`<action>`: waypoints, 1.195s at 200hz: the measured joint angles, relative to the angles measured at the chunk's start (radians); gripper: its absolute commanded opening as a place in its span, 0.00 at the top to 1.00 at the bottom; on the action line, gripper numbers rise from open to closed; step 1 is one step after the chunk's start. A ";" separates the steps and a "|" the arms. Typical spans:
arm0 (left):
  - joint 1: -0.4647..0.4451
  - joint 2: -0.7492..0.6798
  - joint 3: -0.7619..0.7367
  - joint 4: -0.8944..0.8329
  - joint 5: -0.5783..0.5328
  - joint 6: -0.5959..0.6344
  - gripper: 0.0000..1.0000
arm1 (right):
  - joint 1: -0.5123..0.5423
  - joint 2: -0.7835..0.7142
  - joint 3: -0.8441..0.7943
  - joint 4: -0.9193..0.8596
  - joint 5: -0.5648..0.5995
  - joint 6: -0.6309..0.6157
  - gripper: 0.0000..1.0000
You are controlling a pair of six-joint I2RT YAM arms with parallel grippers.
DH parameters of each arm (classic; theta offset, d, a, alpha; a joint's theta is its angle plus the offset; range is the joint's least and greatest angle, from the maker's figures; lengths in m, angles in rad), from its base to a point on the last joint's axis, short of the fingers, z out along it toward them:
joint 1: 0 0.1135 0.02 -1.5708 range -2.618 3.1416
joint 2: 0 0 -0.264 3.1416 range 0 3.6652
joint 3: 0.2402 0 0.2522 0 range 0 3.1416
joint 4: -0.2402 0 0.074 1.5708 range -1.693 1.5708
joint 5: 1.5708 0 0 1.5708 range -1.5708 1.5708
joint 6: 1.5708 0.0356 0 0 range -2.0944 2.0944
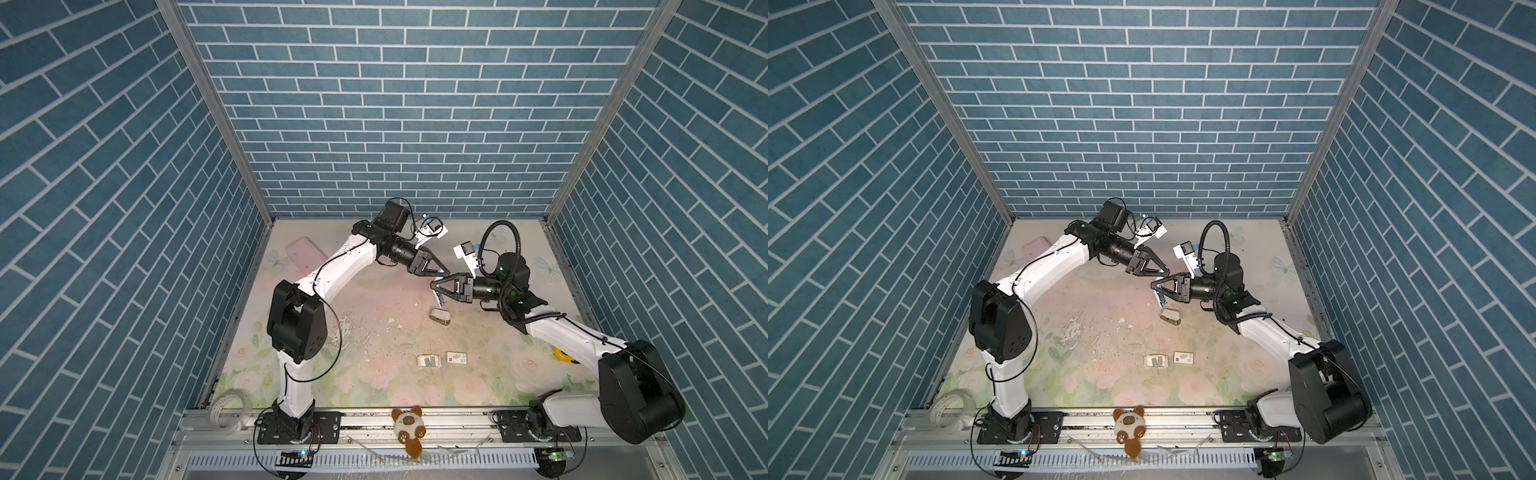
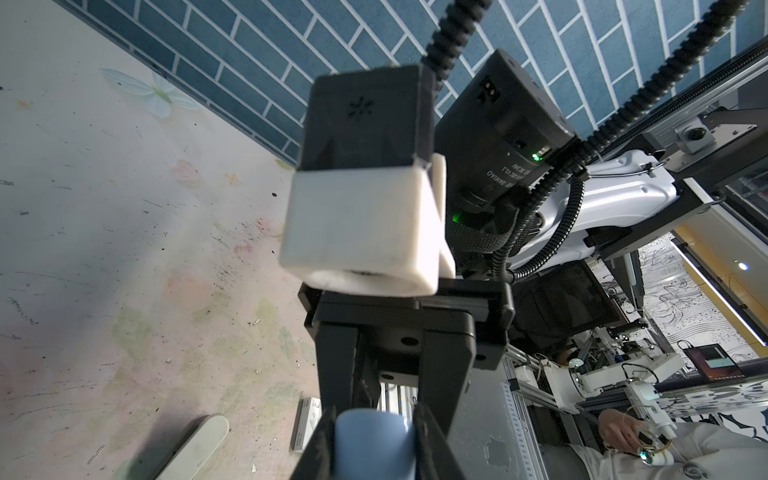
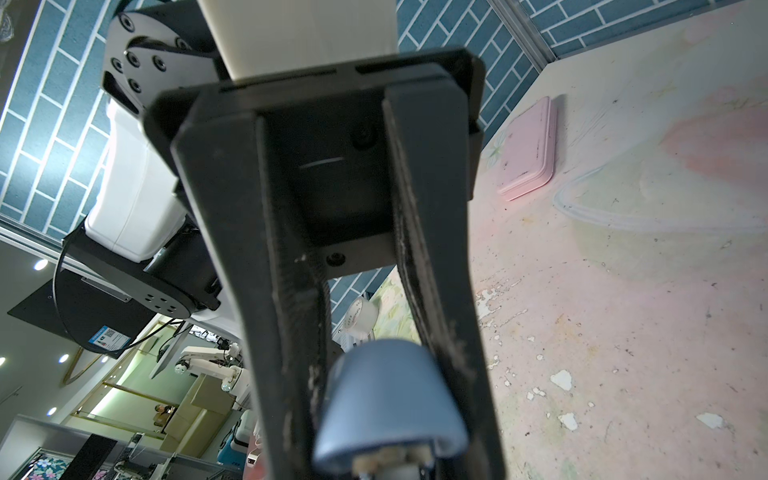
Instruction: Load the staples into the stapler
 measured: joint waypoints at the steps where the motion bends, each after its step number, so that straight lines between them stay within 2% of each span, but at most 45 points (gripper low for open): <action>1: 0.000 0.000 0.000 0.000 0.000 0.000 0.67 | 0.000 0.000 0.000 0.000 0.000 0.000 0.93; 9: 0.000 0.000 -0.001 0.002 -0.002 0.000 0.61 | 0.000 0.002 0.000 0.000 0.000 0.000 0.94; 28: 0.000 -0.005 -0.004 0.011 -0.004 0.006 0.38 | 0.000 0.013 0.000 -0.008 0.006 0.011 0.94; 45: -0.007 -0.013 -0.009 0.001 -0.020 0.018 0.29 | -0.001 0.024 0.000 -0.009 0.019 0.018 0.94; 97: -0.002 -0.017 -0.009 -0.031 -0.092 0.047 0.27 | -0.014 0.026 0.000 -0.078 0.044 0.004 0.95; 122: 0.049 -0.019 0.009 -0.049 -0.140 0.054 0.27 | -0.050 0.026 0.002 -0.169 0.074 -0.029 0.94; 132: 0.076 -0.029 0.016 -0.054 -0.193 0.061 0.27 | -0.063 0.026 0.011 -0.230 0.095 -0.062 0.94; 156: 0.125 -0.084 0.016 -0.065 -0.364 0.103 0.27 | -0.085 0.026 0.056 -0.422 0.175 -0.159 0.93; 181: 0.127 -0.167 -0.003 -0.064 -0.513 0.148 0.27 | -0.089 0.027 0.104 -0.587 0.280 -0.264 0.93; 239: 0.120 -0.207 -0.139 -0.047 -0.658 0.213 0.27 | -0.089 0.119 0.142 -0.818 0.533 -0.412 0.93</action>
